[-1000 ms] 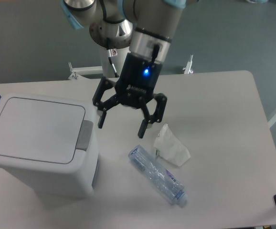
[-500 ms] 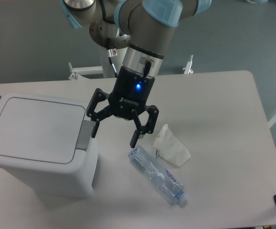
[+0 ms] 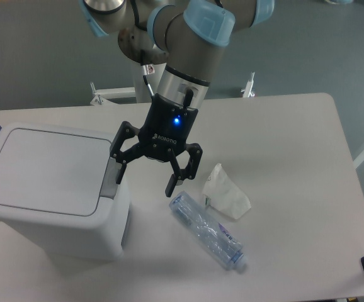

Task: Open the trash can
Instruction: 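Lower the gripper onto the lid edge and flip the lid up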

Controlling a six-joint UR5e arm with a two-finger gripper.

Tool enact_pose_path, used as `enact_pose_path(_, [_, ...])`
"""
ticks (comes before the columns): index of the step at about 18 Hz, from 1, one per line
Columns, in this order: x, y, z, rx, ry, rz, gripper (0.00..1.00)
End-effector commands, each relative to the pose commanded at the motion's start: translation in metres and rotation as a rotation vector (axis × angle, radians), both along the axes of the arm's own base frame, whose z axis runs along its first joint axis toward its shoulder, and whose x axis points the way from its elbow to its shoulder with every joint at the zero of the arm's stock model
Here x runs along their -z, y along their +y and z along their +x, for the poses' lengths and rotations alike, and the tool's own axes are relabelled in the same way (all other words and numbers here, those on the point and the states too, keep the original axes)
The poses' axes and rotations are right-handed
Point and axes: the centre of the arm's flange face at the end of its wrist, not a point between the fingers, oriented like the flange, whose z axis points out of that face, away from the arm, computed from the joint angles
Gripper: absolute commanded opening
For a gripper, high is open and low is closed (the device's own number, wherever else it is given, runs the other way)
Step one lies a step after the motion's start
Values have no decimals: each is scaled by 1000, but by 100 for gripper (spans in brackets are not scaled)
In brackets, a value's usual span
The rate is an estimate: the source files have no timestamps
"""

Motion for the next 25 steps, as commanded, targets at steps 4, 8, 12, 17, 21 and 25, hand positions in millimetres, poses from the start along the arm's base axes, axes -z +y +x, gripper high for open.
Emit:
enact_pose_path(4, [5,2,-1,1,-5,-6,100])
enact_pose_path(8, [9,2,-1,12,1,-9,100])
enact_pose_path(12, [13,1,0,14,-4,-14,100])
enact_pose_path(17, [16,1,1,15,-9,-18,100])
enact_pose_path(21, [18,3,2,18,-11,-20,100])
enact_pose_path(25, [19,4,2,20,-12,-21,100])
